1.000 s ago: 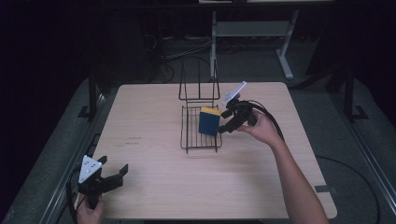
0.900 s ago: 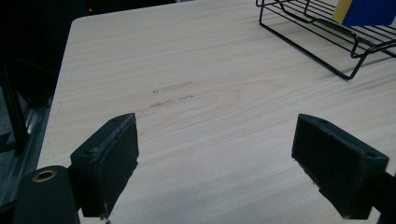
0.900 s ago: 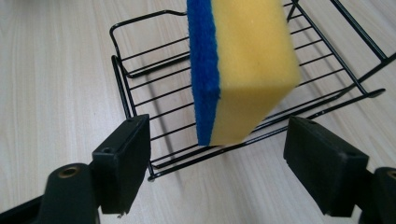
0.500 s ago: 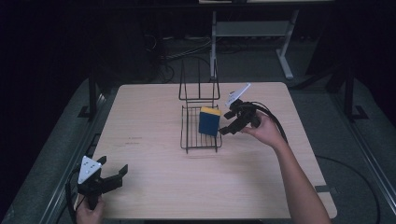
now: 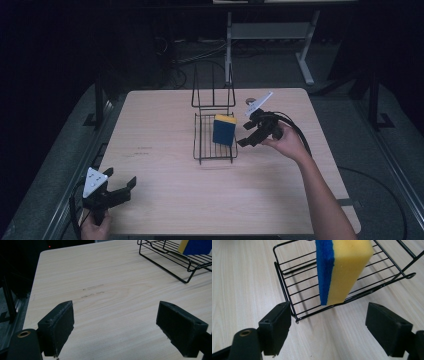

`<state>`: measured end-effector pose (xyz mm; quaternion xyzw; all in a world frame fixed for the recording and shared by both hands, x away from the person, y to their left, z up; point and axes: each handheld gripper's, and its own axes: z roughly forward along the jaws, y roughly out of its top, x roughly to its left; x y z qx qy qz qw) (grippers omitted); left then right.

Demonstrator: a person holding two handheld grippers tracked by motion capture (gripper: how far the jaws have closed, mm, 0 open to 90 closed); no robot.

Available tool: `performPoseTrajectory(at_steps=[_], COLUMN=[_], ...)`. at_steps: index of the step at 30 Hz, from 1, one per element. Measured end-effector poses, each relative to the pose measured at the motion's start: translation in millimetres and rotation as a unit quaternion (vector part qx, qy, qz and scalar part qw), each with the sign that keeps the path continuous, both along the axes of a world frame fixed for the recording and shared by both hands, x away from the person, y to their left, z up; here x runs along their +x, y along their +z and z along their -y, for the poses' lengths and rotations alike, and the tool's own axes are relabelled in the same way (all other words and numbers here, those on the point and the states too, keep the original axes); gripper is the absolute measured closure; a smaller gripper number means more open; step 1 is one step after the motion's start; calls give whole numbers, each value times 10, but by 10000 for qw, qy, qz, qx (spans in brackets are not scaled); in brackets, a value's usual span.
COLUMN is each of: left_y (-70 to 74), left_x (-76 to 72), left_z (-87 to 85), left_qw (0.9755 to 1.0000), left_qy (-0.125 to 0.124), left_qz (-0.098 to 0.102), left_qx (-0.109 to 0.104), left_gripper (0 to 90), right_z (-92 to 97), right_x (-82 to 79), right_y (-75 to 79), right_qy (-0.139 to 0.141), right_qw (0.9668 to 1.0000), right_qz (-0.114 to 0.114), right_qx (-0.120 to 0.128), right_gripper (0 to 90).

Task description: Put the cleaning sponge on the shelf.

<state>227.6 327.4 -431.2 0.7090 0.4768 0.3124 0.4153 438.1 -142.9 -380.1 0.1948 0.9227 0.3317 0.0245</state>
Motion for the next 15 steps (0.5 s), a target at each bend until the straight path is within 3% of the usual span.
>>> performPoseTrajectory(at_steps=[7, 15], left_y=[-1, -3], left_x=[1, 0], left_z=[3, 4], left_qw=[10000, 10000], left_qy=[-4, -8], left_qz=[-9, -12], left_qx=[13, 18], left_gripper=[141, 141], right_z=[17, 40], right_x=[-18, -58], right_y=[-45, -48], right_qy=[-13, -12], right_qw=[9999, 9999], right_qz=[-129, -99], right_qx=[-39, -47], right_gripper=[199, 199])
